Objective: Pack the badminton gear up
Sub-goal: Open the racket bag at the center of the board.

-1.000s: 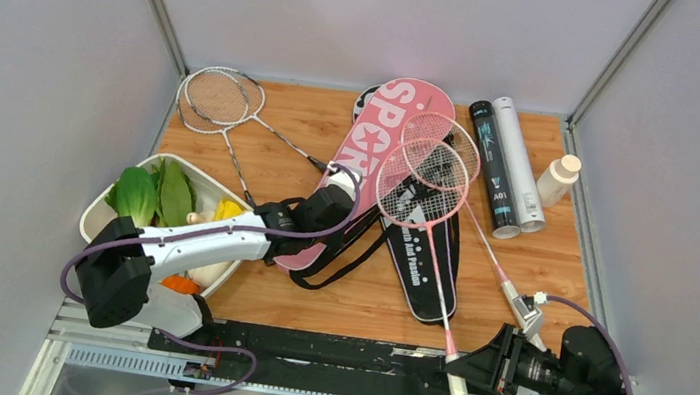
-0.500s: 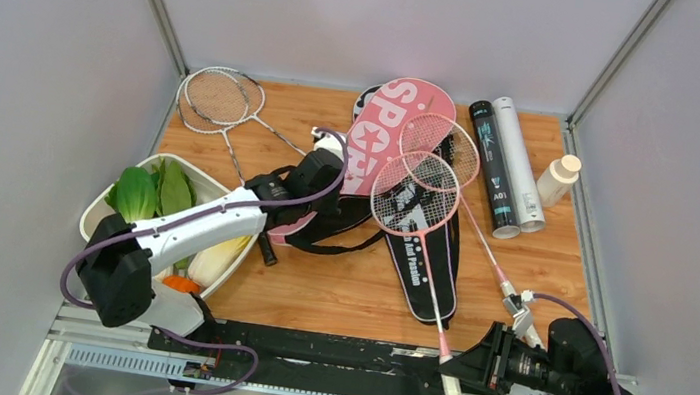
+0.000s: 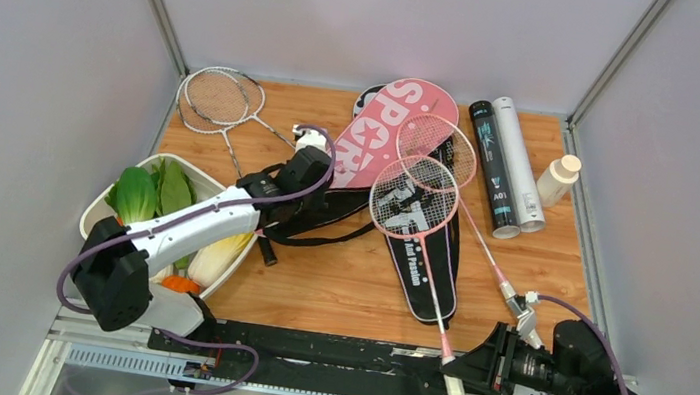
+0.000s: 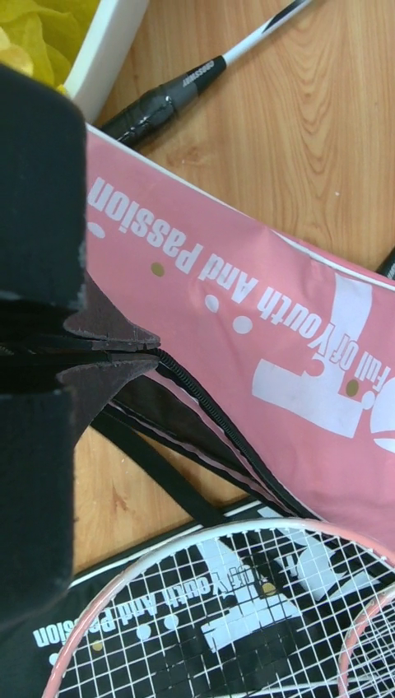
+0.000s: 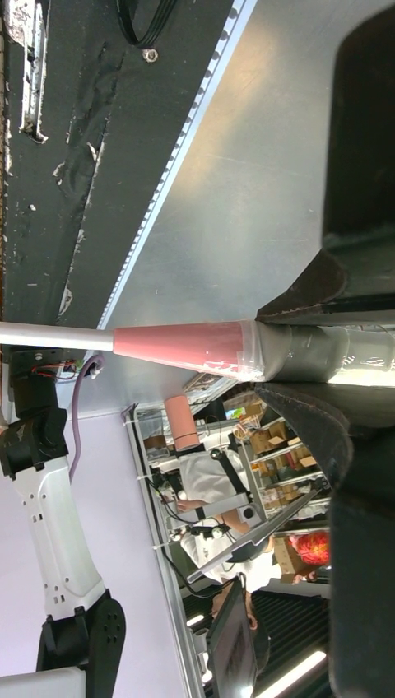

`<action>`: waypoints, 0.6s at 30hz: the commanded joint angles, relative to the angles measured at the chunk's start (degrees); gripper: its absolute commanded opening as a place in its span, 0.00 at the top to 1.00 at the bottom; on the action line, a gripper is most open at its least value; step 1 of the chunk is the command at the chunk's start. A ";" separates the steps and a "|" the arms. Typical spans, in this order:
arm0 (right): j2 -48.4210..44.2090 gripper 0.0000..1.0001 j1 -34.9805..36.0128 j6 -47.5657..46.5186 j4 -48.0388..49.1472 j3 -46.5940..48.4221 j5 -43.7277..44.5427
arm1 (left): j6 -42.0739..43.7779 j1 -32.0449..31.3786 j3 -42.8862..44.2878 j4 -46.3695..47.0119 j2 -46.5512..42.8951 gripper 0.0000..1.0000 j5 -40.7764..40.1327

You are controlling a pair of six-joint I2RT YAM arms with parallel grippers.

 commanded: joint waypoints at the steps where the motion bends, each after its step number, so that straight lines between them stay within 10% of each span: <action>1: 0.48 1.00 1.08 9.63 0.05 2.00 -1.23 | -2.80 0.54 -0.83 2.72 -3.98 1.00 -2.00; 18: 1.72 1.00 1.02 12.06 2.39 2.20 -2.30 | -8.57 0.65 -5.05 6.02 -8.80 1.00 2.34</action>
